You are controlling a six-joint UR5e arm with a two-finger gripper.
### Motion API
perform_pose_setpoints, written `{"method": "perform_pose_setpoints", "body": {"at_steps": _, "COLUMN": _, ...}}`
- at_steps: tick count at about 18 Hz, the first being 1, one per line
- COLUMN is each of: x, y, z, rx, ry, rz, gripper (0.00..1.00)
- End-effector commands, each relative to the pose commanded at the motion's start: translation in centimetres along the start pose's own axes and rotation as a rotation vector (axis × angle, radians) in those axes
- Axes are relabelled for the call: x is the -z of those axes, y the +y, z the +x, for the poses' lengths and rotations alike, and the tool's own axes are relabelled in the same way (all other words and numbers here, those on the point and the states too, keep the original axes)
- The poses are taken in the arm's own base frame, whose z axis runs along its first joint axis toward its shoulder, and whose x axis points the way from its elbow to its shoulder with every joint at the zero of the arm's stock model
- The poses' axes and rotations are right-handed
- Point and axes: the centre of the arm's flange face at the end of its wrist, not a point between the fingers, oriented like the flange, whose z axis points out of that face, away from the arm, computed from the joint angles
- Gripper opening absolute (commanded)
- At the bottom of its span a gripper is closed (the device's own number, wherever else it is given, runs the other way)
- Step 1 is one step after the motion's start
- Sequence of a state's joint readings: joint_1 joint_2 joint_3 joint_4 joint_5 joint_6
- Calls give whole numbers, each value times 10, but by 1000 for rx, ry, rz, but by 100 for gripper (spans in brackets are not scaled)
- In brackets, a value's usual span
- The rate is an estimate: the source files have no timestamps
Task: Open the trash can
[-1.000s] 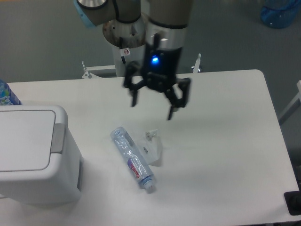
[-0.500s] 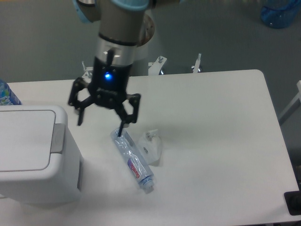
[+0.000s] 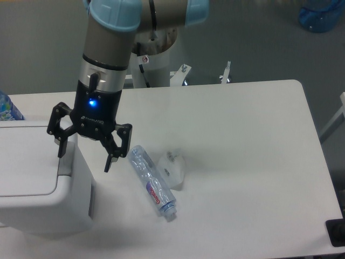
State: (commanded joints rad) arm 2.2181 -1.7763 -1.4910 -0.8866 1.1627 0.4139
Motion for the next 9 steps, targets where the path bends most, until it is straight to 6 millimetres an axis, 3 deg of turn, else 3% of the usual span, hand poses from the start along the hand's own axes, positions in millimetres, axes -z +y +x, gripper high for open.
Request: {"method": "perform_pose_setpoints", "body": {"at_steps": 9, "x": -6, "y": 6, "z": -1, "rx": -7, "ry": 0, "rz": -15, "gripper": 100}}
